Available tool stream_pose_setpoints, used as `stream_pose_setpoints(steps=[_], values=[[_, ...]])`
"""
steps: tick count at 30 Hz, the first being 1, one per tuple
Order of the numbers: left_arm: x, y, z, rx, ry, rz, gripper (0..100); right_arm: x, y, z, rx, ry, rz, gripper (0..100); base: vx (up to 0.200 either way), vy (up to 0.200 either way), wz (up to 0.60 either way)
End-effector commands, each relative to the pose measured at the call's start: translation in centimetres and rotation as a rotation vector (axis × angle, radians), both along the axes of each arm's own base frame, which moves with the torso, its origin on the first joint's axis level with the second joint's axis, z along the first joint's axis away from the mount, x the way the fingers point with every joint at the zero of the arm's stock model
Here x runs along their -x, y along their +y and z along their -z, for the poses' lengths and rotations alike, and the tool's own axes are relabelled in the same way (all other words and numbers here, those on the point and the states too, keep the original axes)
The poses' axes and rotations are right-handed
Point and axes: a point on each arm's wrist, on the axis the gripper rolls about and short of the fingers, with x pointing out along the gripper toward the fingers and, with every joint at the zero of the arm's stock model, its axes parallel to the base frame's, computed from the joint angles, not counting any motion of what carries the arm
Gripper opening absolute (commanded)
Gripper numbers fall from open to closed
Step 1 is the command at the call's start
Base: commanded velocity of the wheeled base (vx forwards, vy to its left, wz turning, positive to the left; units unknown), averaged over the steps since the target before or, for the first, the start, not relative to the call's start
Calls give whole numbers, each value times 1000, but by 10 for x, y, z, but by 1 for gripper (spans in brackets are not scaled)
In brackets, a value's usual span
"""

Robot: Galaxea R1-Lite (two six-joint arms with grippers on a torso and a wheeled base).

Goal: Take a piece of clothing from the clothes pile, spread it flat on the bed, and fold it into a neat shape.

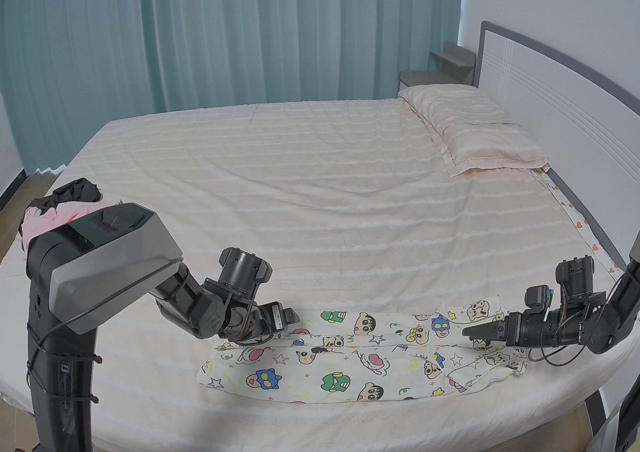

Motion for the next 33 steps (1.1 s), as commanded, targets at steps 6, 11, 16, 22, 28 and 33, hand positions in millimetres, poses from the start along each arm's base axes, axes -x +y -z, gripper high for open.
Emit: stream_pose_setpoints(steps=[6, 11, 16, 22, 28, 33], values=[[34, 9, -38, 39, -9, 37, 100, 0, 0, 0, 0, 1, -1, 100, 0, 0, 0], [53, 14, -26, 16, 64, 59, 100, 0, 0, 0, 0, 2, -1, 100, 0, 0, 0], [65, 19, -8, -23, 132, 73, 100, 0, 0, 0, 0, 2, -1, 100, 0, 0, 0], [68, 22, -7, -36, 141, 79, 100, 0, 0, 1, 0, 4, -1, 100, 0, 0, 0], [69, 30, -31, -3, 83, 53, 100, 1, 0, 2, 0, 8, -1, 100, 0, 0, 0], [57, 56, -63, 76, -4, -10, 100, 1, 0, 2, 0, 10, -1, 100, 0, 0, 0]])
